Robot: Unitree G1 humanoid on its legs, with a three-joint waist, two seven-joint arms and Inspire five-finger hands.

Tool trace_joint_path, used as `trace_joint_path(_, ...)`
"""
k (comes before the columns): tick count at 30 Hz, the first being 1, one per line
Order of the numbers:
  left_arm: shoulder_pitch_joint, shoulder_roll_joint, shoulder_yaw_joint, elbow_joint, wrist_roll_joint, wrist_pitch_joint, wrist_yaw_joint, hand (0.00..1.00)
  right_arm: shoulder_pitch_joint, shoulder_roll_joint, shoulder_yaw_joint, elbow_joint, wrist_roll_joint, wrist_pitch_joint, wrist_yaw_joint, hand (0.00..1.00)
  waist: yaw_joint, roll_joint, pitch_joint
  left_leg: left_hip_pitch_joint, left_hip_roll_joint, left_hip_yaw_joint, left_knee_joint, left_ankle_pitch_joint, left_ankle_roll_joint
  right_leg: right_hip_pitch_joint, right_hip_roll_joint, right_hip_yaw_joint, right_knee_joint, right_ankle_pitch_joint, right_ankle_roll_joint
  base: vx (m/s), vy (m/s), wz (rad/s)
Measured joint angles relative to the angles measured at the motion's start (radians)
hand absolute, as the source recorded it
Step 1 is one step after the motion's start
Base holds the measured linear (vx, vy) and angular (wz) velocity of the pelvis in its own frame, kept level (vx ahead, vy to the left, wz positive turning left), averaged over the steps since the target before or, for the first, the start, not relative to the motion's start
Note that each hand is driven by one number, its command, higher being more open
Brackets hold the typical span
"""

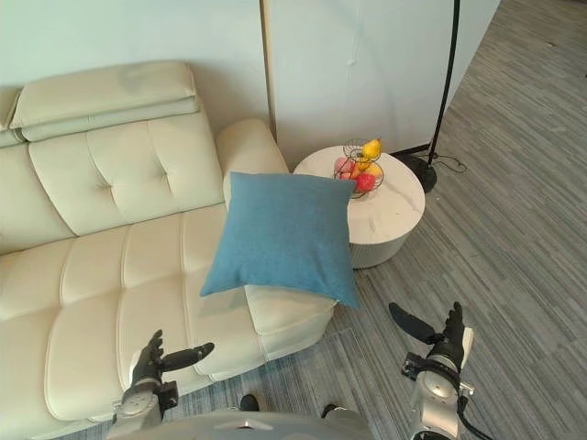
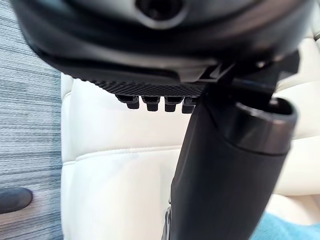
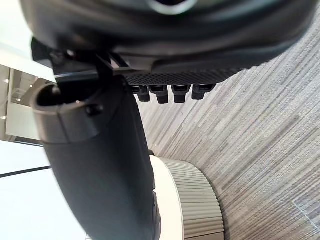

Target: Pick up cushions and gather them together orderly.

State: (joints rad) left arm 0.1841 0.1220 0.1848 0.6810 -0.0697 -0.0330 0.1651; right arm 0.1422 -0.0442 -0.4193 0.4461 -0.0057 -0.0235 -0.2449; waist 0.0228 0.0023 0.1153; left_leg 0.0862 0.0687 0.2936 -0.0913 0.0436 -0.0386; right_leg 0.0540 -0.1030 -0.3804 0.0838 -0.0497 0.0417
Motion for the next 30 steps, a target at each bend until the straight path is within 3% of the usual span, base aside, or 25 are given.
trace_joint_path(5,0.006,0.008,0.033,-0.08,-0.035,-0.001,0.01,1.0,0.006,-0.007,-0.007,-0.043,-0.014,0.0,0.009,1.0,-0.005,0.021,-0.013,0.001,0.0,0.0,0.001,0.004,0.006,-0.002,0.003,0.006,-0.003,0.002,0.0,0.02,0.0,0.0)
trace_joint_path(11,-0.015,0.009,0.013,-0.151,-0.047,-0.003,0.013,1.0,-0.012,-0.031,0.057,-0.047,-0.015,0.0,0.025,1.0,-0.006,0.023,-0.014,-0.002,-0.003,-0.002,0.005,0.004,0.005,-0.002,0.014,0.008,-0.015,0.004,-0.002,0.03,-0.001,-0.02)
trace_joint_path(21,-0.149,0.01,-0.179,-0.166,-0.047,-0.01,0.031,1.0,-0.165,-0.071,0.226,0.001,-0.015,-0.001,0.036,1.0,-0.007,0.025,-0.009,-0.064,-0.006,-0.007,0.005,0.017,0.012,-0.052,0.02,0.007,-0.043,0.034,-0.012,-0.02,0.008,0.0)
trace_joint_path(26,-0.26,0.005,-0.227,-0.166,-0.047,-0.01,0.068,1.0,-0.29,-0.068,0.305,0.059,-0.009,0.0,0.028,1.0,-0.005,0.023,0.06,-0.159,-0.001,-0.006,0.008,0.048,0.023,-0.142,0.024,0.009,-0.045,0.069,-0.025,-0.08,0.005,-0.01)
trace_joint_path(27,-0.281,0.005,-0.236,-0.166,-0.047,-0.01,0.077,1.0,-0.307,-0.066,0.307,0.064,-0.001,0.0,0.026,0.0,-0.003,0.021,0.074,-0.174,0.0,-0.007,0.015,0.049,0.023,-0.154,0.024,0.009,-0.044,0.073,-0.027,-0.14,-0.007,0.0)
trace_joint_path(28,-0.312,0.006,-0.243,-0.166,-0.048,-0.01,0.09,0.0,-0.338,-0.061,0.315,0.075,0.009,0.0,0.018,0.0,-0.002,0.017,0.09,-0.208,0.002,-0.006,0.035,0.049,0.023,-0.181,0.022,0.011,-0.042,0.081,-0.031,-0.17,-0.007,-0.01)
trace_joint_path(30,-0.354,0.007,-0.246,-0.166,-0.049,-0.01,0.104,0.0,-0.377,-0.061,0.328,0.082,0.011,0.0,0.008,0.0,-0.001,0.014,0.108,-0.253,0.006,-0.005,0.057,0.048,0.025,-0.219,0.022,0.014,-0.037,0.091,-0.034,-0.12,-0.004,-0.04)
